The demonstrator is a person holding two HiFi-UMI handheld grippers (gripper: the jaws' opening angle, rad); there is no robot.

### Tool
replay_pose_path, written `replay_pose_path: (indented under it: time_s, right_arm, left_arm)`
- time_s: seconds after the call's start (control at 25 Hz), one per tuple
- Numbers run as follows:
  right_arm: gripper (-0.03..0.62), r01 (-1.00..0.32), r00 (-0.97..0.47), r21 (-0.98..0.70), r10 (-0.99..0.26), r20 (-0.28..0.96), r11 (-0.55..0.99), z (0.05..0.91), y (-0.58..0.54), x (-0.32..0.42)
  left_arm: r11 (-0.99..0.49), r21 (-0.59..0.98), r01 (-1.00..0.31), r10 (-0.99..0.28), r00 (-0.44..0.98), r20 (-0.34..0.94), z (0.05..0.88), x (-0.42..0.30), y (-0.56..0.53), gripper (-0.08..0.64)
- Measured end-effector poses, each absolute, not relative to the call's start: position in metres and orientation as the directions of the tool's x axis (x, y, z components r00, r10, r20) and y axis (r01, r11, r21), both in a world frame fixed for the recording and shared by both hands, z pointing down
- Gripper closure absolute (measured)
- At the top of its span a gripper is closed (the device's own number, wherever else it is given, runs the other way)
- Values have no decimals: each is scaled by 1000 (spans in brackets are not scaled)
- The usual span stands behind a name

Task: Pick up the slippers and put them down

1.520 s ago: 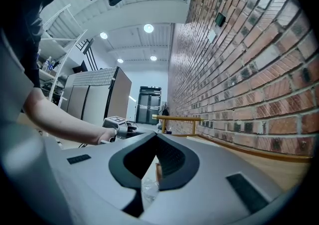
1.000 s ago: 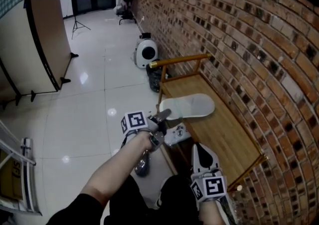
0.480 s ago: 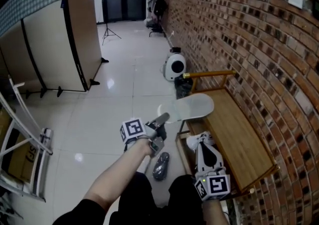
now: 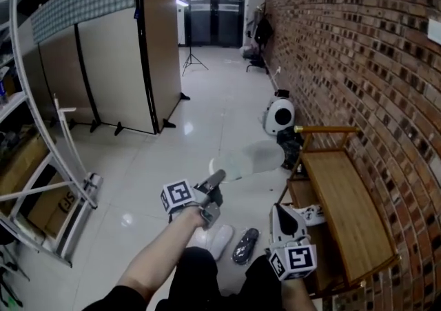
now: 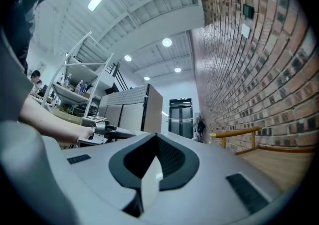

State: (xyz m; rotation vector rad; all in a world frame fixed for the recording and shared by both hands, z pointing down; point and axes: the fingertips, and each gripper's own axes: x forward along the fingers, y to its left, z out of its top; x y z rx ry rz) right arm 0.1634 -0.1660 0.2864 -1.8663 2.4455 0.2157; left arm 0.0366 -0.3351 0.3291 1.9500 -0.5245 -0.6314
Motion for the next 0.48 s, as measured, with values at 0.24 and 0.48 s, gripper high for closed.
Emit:
replay_pose_path:
  time_s: [0.24,0.48]
  right_arm:
    - [583,-929,-368,99,-915,-165,356,271,-183,120]
    - [583,-901,-433,84,-889,-147,425,280,-196,90]
  left_arm:
    - [-457,879,-139,-685,685,-248,315,-34,-331,491]
    - [-450,869,-203,-760,599,-253,319,-88,-330,491]
